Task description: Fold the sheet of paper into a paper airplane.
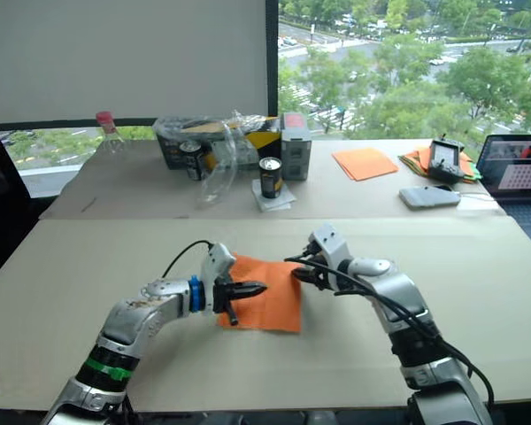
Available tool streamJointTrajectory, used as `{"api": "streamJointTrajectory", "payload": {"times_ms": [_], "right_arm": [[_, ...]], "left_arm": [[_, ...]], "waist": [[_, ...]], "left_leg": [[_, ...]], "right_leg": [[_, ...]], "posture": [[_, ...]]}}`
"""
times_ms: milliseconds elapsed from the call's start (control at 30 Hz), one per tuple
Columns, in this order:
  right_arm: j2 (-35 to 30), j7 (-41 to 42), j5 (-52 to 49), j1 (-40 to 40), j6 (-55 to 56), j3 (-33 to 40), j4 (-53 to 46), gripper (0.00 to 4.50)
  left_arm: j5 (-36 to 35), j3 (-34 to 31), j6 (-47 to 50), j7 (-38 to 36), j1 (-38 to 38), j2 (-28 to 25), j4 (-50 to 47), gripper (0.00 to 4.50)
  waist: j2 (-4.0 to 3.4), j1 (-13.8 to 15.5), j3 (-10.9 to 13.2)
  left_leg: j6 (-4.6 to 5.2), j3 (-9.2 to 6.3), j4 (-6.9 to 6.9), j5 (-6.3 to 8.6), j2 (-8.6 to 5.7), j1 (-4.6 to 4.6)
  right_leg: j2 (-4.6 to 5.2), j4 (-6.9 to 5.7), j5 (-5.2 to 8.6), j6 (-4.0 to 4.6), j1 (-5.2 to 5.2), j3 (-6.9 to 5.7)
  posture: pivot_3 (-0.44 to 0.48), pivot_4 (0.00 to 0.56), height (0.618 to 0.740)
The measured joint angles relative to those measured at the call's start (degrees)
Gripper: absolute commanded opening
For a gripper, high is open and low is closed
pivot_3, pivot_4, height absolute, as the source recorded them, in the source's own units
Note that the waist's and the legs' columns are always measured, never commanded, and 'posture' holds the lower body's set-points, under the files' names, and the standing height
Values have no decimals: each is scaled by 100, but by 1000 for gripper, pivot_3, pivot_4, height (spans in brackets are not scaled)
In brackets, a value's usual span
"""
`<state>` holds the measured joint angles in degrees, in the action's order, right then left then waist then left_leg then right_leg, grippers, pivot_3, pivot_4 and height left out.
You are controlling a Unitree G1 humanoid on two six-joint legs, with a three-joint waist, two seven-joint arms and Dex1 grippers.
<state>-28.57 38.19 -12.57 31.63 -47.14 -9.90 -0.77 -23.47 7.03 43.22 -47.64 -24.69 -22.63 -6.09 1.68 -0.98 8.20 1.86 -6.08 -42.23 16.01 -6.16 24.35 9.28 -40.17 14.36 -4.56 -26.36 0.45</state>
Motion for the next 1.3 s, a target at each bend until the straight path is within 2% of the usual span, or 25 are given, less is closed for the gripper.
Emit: {"api": "streamJointTrajectory", "payload": {"times_ms": [167, 367, 733, 1000, 1300], "right_arm": [[-2, -12, -147, 5, -380, 202, -203, 2668], [289, -209, -681, 311, -1111, 774, -389, 2668], [366, -352, -1319, -138, -2123, 1170, -546, 2668], [474, -393, -1539, -161, -2322, 1276, -524, 2668], [749, -351, -1799, -123, -2306, 1527, 7, 2668]], "left_arm": [[16, -60, 82, -35, 54, -455, -111, 0], [328, 387, -79, 76, 286, -394, 90, 0], [356, 318, -414, 100, 433, -367, 208, 0], [356, 299, -459, 104, 462, -341, 232, 0], [382, 304, -556, 181, 517, -304, 227, 0]], "waist": [[-1, 22, 1], [-2, 32, 1], [-3, 18, 0], [-4, 18, 0], [-8, 22, -4]], "left_leg": [[0, 0, 0, 0, -3, -1], [0, -2, 0, 0, -1, -1], [1, -1, 0, 1, -1, -7], [0, -1, 0, 0, 0, -10], [0, -1, 0, 0, 1, -17]], "right_leg": [[3, 3, 0, 0, 3, 1], [2, 4, -1, 1, 4, -2], [4, 2, -1, 1, 8, 3], [3, 1, -1, 2, 11, 1], [2, 0, -1, 2, 17, 1]], "posture": [[0, 150, 670], [0, 150, 670], [0, 150, 670], [0, 150, 670], [0, 150, 670]]}}
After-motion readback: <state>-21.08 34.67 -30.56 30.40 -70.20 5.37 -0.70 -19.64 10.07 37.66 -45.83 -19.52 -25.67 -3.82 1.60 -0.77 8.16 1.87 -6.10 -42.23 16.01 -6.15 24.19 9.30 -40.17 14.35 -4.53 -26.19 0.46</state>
